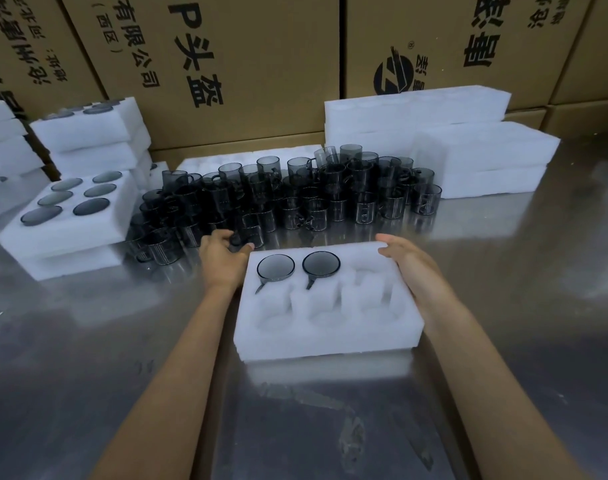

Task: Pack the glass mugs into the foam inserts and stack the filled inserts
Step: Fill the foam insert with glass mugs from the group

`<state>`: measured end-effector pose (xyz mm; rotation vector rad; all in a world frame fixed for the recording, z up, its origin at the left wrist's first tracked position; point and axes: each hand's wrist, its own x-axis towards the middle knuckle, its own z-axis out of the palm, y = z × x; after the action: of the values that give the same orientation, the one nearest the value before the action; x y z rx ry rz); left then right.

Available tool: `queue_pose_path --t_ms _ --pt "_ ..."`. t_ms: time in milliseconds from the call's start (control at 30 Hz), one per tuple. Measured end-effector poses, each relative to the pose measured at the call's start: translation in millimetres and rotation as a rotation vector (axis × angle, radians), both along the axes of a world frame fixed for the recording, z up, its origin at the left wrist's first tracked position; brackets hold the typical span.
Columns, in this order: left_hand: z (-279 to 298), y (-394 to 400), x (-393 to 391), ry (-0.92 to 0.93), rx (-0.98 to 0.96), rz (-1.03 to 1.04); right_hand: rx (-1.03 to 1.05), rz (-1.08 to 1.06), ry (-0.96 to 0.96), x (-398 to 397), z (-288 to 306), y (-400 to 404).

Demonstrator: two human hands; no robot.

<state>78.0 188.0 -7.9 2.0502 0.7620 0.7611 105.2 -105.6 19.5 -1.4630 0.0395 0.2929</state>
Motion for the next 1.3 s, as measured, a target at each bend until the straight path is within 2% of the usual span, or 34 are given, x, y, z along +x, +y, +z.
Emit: queue_pose_path --t_ms 133,267,433,633,833,1033,1300 --pt "-1.3 1.3 -3.8 0.011 -0.107 -0.021 -0.010 -0.002 0.008 -0.4 0.3 -1.5" --pt "1.0 -0.5 -12.2 0.003 -0.172 -0.150 -0.011 0.002 -0.006 -1.5 2.1 -2.1" --pt "19.7 -6.2 -24.1 -0.129 -0.405 -0.133 -0.029 -0.006 -0.063 -2.6 2.6 -2.4" --pt "84.0 -48.2 -38.0 -0.237 -0.240 -0.392 -0.166 -0.024 -0.258 -1.6 2.0 -0.4" --pt "83.7 -126.3 -39.1 -0.144 -0.191 -0.684 -0.013 -0.010 -0.267 -2.7 13.0 -4.6" --pt "69.3 -128.4 -37.7 -0.049 -0.197 -0.753 -0.002 0.049 -0.255 -7.0 11.2 -12.9" --pt "66.8 -129.9 -43.5 0.152 -0.041 -0.784 -0.076 -0.001 -0.307 -3.1 4.4 -8.7"
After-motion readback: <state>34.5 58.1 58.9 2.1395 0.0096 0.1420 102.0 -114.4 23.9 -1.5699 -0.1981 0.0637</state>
